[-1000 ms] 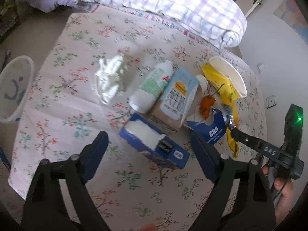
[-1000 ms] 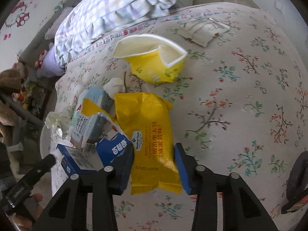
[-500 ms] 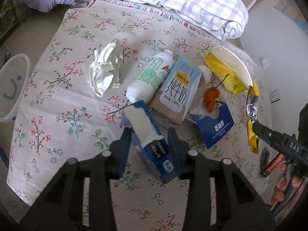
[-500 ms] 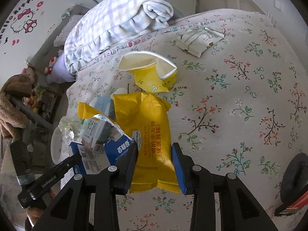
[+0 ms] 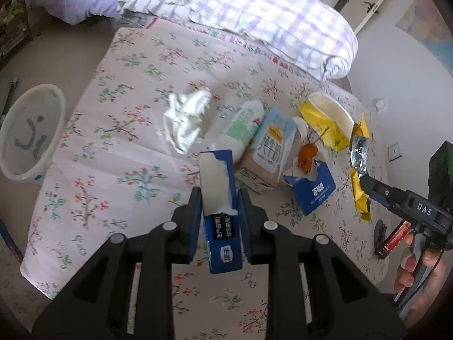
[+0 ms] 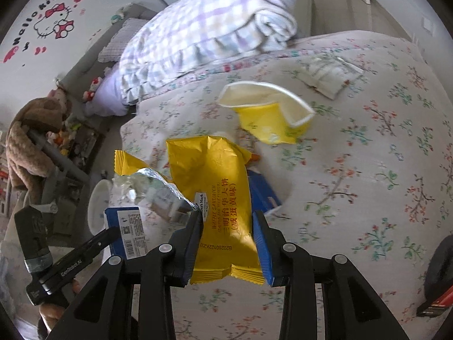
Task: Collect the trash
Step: 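Carry the blue box to the wastebasket and open the left tool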
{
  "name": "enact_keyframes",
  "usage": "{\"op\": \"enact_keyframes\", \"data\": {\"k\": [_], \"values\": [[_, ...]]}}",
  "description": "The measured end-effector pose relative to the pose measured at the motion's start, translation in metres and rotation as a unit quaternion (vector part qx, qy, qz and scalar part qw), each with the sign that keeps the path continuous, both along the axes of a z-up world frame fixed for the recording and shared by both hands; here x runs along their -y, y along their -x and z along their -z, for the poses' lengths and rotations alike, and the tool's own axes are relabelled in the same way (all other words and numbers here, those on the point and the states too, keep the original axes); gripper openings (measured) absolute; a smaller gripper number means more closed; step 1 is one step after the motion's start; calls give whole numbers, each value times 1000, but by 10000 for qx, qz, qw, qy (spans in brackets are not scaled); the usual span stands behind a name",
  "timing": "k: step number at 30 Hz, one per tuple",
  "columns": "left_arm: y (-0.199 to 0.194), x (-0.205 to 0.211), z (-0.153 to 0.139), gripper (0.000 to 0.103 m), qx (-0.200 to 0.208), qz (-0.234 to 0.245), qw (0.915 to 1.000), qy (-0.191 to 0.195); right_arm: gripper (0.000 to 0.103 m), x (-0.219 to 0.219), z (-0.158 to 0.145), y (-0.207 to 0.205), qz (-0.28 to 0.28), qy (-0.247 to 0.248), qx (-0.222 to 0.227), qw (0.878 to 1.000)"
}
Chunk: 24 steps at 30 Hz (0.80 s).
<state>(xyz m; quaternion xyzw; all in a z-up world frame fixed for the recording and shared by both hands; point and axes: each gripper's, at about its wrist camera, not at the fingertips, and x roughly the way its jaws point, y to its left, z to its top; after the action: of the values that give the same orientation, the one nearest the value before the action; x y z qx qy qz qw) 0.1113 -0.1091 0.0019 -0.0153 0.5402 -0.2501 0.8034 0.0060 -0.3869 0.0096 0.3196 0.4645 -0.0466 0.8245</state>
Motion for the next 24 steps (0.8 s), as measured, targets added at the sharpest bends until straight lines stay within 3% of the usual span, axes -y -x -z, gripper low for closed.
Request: {"op": "enact_keyframes", "data": {"k": [13, 24], "values": [[-24, -69, -19, 27, 217, -685, 9972, 227, 37, -62, -17, -45, -569, 55, 234, 9981], [-57, -139, -26, 27, 749, -1257, 9889, 261, 37, -129, -17, -89, -1139, 44, 343, 9929]]}}
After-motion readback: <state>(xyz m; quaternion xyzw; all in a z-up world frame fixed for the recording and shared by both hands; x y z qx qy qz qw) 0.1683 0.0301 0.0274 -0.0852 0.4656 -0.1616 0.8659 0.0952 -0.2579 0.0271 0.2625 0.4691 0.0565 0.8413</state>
